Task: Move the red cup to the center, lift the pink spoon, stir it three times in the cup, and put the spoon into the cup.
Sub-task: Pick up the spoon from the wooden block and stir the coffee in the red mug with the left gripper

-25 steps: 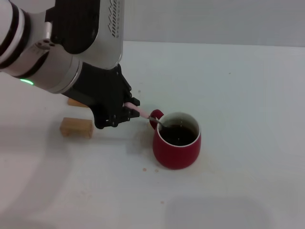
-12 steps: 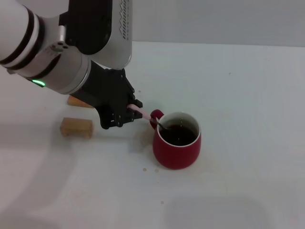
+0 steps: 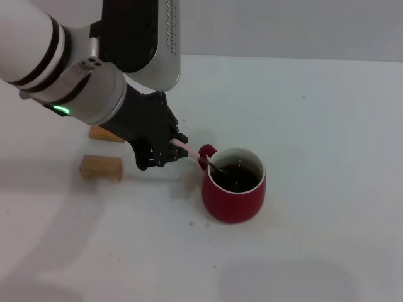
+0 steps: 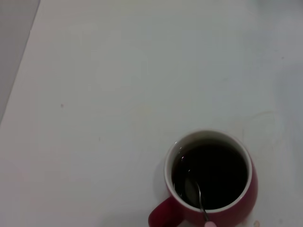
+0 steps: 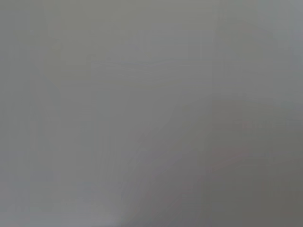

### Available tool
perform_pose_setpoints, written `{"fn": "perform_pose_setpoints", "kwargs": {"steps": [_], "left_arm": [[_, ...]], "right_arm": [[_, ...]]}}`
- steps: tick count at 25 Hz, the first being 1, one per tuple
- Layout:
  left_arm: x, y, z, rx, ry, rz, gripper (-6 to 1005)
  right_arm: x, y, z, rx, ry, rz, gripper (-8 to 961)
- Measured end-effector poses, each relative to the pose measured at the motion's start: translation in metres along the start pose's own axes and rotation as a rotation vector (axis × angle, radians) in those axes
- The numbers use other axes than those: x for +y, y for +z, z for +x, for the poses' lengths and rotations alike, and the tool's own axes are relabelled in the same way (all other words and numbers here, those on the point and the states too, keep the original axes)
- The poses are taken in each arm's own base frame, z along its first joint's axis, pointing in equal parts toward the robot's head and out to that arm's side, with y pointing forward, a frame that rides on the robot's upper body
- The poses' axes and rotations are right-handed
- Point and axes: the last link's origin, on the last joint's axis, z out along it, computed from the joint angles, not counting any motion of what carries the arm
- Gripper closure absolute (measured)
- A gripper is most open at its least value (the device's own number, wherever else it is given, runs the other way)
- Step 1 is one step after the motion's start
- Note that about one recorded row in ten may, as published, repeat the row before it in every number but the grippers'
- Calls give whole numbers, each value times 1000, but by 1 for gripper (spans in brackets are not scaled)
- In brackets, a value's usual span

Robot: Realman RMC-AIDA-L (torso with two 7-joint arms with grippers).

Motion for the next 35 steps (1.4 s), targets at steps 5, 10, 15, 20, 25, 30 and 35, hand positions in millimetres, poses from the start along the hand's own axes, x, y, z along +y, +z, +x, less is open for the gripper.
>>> {"fn": "perform_pose_setpoints", "kwargs": {"steps": [5,10,15,20,25,30,35], "left_arm": [[3,5,7,11,23,-13,860],[12,12,19,36,61,-34,860],[18,14,24,66,64,-61,860],[23,11,19,67,47,-63,860],[26,8,10,56,25,-52,860],[21,9,3,34,9,-34,860],[16,10,4,21,15,-14,860]], "right_arm": [[0,0,0,1,0,-1,952],[0,-1,0,1,-1,-5,952],[1,-1,0,2,-1,-10,952],[1,-1,0,2,-1,-10,952],[2,0,0,-1,0,-12,952],[3,1,0,-3,0,-25,952],[3,0,0,0,-2,-26,952]]}}
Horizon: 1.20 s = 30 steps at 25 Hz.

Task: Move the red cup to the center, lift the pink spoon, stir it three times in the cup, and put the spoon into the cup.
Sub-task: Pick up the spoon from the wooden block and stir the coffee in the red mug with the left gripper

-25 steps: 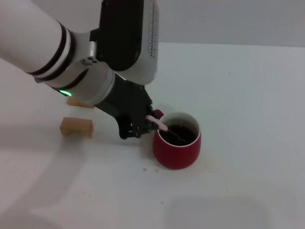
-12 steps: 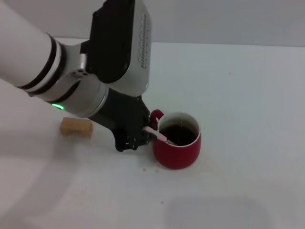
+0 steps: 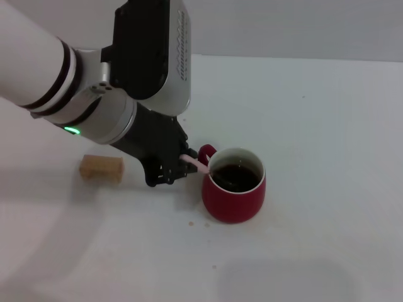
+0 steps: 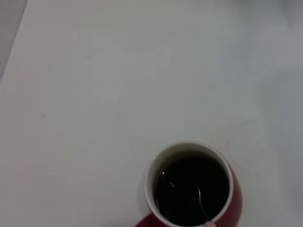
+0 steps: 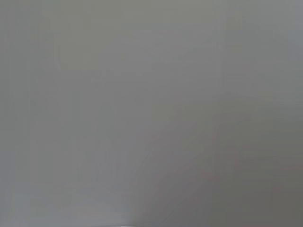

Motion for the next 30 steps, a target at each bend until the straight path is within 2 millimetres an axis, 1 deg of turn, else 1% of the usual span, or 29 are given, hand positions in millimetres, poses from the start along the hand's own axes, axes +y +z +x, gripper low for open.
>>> {"fn": "perform_pose_setpoints", "kwargs": {"steps": [11,19,24,30], "left_arm": [[-10,5,15,29,24,23,860],[-4,8,28,78,52,3,860],[4,5,29,75,51,-9,860],[10,-5,20,55,29,3,860]], "right_arm": [[-2,-2,0,2,-2,3,952],[-3,-2,1,1,-3,4,952],[-5,-3,1,4,-5,7,952],[-4,-2,1,7,-4,4,952]]}}
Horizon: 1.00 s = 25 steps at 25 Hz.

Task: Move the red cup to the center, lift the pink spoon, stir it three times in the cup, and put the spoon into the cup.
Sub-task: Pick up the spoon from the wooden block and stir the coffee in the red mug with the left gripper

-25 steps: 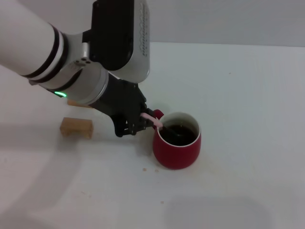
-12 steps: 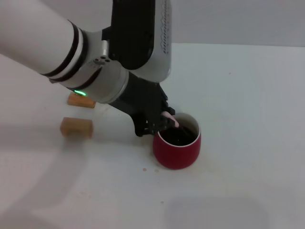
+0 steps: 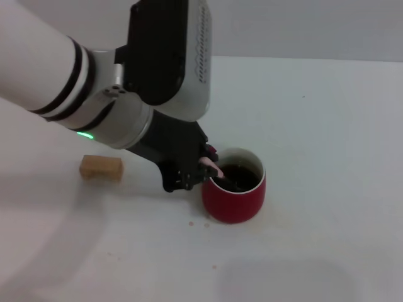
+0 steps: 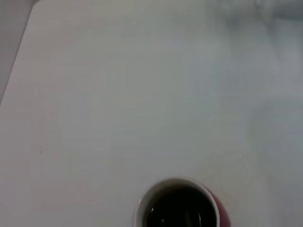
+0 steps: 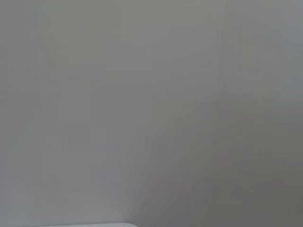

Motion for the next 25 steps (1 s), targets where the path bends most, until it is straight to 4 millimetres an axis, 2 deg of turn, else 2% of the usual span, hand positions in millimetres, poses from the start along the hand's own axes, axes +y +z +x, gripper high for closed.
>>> {"fn": "perform_pose_setpoints", "kwargs": {"steps": [6,13,19,25], "left_arm": [[-2,1,-11,-43,-23,15,860],[-14,4,-13,-40,-39,32,860],[-22,7,-5,-24,-23,45,860],[-19,15,10,11,15,20,860]], "right_arm": [[2,2,0,-2,2,-7,952],[2,1,0,-2,2,-8,953],[1,1,-1,-5,2,-6,953],[1,0,-1,-5,2,-4,953]]}}
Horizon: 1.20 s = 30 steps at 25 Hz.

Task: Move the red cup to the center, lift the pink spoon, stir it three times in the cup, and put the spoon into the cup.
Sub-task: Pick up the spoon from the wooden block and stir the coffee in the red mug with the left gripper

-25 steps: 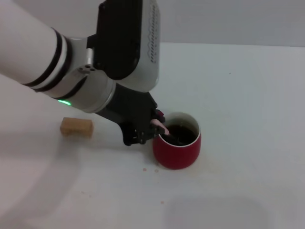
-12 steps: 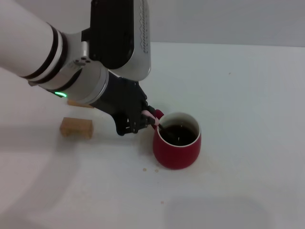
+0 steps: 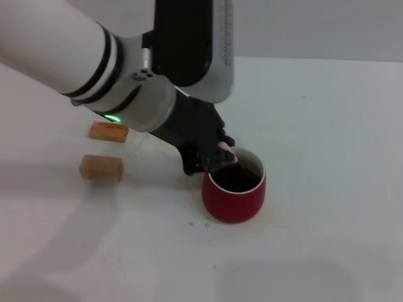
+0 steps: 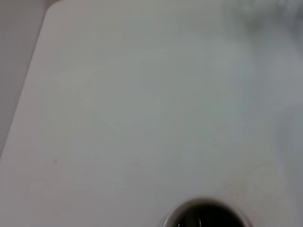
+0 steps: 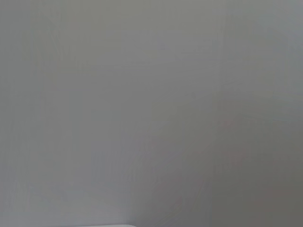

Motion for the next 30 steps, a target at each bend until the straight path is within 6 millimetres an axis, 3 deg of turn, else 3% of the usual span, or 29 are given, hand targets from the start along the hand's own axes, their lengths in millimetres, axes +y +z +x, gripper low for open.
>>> {"fn": "perform_pose_setpoints", "kwargs": {"steps": [7,15,21,26,30], "left_arm": [[12,0,7,18,10,-31,860],[14,-12,-15,-23,-58,-12,860],[3,-12,-26,-34,-112,25,860],[-5,-6,-23,-32,-115,17,860],[5,6,-13,-50,-82,-45,860]], "right_arm": [[0,0,0,0,0,0,952],[1,2,0,0,2,-4,952],[2,3,0,-1,2,-7,952],[1,3,0,-4,1,-6,953],[-1,1,0,-2,-2,0,953]]}}
